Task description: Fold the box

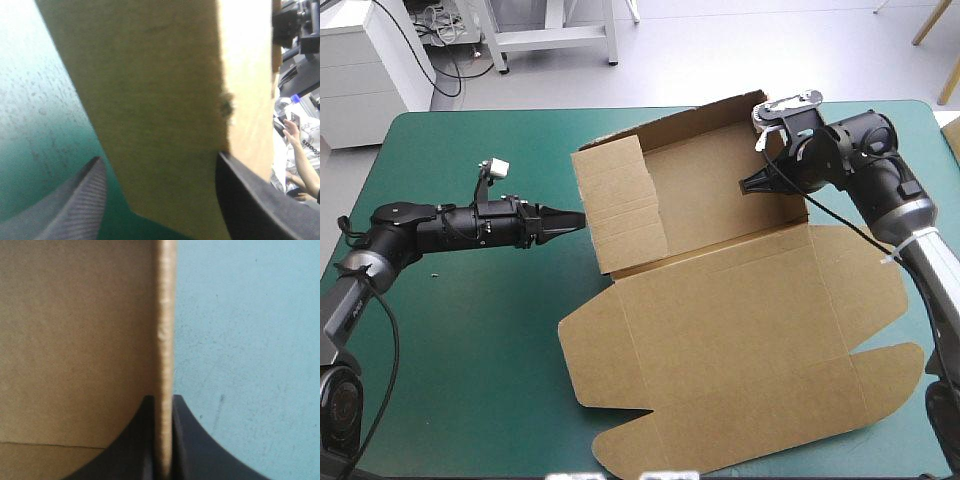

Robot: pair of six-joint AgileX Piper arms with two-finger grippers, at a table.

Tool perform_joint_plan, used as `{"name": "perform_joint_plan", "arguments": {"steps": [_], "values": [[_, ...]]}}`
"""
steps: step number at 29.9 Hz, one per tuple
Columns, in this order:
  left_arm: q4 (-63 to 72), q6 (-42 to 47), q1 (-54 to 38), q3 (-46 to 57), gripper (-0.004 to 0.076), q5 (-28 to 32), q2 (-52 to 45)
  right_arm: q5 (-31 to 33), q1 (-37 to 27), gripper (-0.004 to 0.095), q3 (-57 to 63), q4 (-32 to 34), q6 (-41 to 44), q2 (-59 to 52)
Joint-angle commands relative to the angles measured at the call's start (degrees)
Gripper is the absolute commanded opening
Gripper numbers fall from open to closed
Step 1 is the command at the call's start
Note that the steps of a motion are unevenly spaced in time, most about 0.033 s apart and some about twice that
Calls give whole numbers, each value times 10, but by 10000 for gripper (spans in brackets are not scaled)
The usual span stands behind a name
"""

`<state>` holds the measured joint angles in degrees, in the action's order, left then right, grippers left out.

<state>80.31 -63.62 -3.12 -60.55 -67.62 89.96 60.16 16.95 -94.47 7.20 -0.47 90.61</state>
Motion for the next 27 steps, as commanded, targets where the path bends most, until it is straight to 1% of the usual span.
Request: {"name": "perform_joint_plan", "arguments": {"steps": [1, 9, 14, 16, 20, 24, 27], "values": [[76, -2, 4, -16, 453, -59, -30, -45, 0, -22, -16, 0, 5, -14], [81, 6, 4, -18, 453, -51, -32, -54, 0, -22, -16, -4, 15, 0], [54, 32, 4, -18, 453, -5, -32, -83, 0, -21, -16, -37, 16, 0], [44, 61, 4, -18, 453, 15, -32, -91, 0, -19, -16, -49, 16, 0], [46, 64, 5, -19, 453, 29, -32, -96, 2, -19, -16, -51, 23, 0], [-5, 105, 25, -58, 453, 47, -32, -100, 24, -17, -16, -27, 45, 0], [-97, 169, 61, -107, 453, 99, -32, -103, 46, -17, -16, 1, 66, 0]]}}
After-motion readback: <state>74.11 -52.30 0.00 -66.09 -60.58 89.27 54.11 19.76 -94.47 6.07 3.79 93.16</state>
